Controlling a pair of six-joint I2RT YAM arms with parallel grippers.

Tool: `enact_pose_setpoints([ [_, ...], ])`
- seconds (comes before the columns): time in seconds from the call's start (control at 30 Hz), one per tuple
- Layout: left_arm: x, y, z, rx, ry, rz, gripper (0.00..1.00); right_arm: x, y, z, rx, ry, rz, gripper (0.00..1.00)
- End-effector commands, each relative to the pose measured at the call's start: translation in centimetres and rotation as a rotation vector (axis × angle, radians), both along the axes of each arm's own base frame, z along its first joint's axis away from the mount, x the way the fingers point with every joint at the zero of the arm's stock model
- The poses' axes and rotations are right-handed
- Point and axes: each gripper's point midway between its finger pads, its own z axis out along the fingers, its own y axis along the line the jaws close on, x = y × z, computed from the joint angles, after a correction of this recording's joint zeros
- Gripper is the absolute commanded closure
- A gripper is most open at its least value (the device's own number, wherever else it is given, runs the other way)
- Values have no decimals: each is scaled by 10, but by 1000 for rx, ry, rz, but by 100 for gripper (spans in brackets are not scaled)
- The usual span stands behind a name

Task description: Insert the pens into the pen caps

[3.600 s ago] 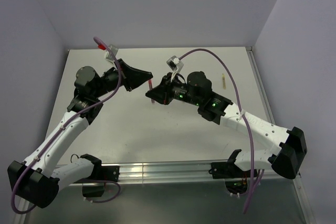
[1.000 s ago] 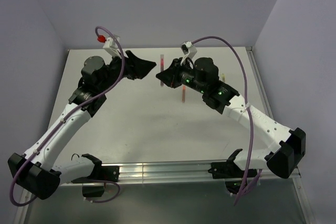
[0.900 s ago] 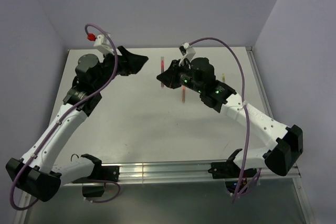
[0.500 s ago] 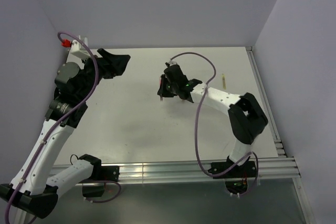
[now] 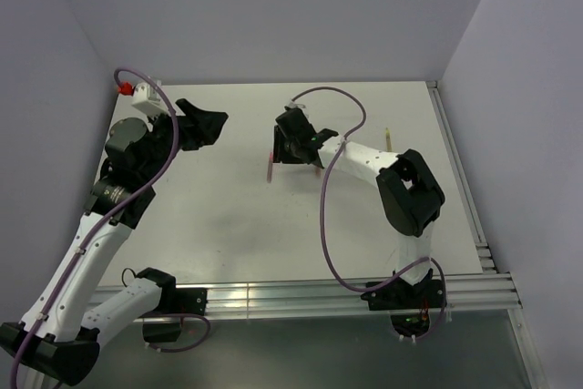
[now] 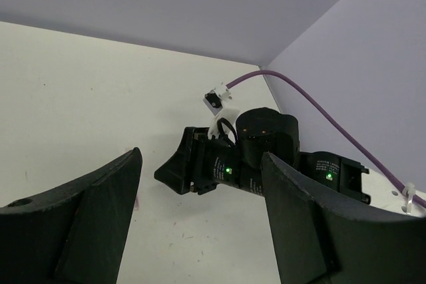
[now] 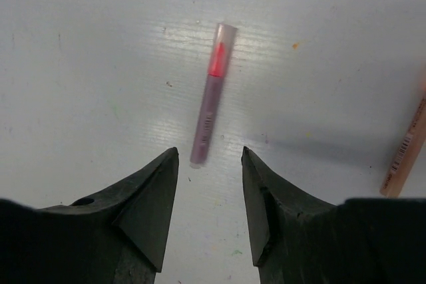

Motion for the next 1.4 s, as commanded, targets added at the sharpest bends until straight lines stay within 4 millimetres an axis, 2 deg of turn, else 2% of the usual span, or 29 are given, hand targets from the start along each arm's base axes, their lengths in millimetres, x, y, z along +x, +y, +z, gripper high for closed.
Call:
enact_pose_setpoints([
  [0.0,-5,2,12,-1,-51,-7,23,13,-7,34,2,-77,-33,48],
  [0.07,-5,3,11,5,-49,-6,23,13,-13,39,-3,-84,-44,48],
  [0.13,-7,4,12,7,-53,-5,23,14,-27,43,-14,-93,-70,48],
  [0.2,-9,5,13,9,-60,-5,23,16,-41,58,6,-115,-89,47],
  [0.23,-9,5,10,14,-52,-2,22,19,-60,54,2,-104,-120,47],
  [0.27,-9,6,9,16,-51,0,22,20,-70,64,17,-121,-137,47],
  [0.33,-10,6,4,20,-41,-2,22,20,-94,58,15,-104,-175,46],
  [0.37,-10,6,4,20,-39,-3,22,25,-114,61,23,-109,-220,46],
  [0.4,-10,4,1,22,-34,-11,22,24,-126,53,15,-91,-240,46],
  [0.47,-9,4,-3,25,-20,-14,22,30,-152,49,7,-82,-297,46],
  [0.57,-10,3,-6,31,-15,-26,22,34,-177,42,1,-68,-352,46],
  [0.77,-3,7,-18,50,36,12,22,45,-207,35,-26,-47,-412,45],
  [0.93,12,15,-40,64,129,79,23,57,-238,24,-25,-15,-468,44],
  [1.13,15,14,-46,69,140,77,23,56,-278,1,-54,43,-552,44],
  [1.37,27,21,-63,64,202,116,23,57,-310,-13,-110,71,-621,43],
])
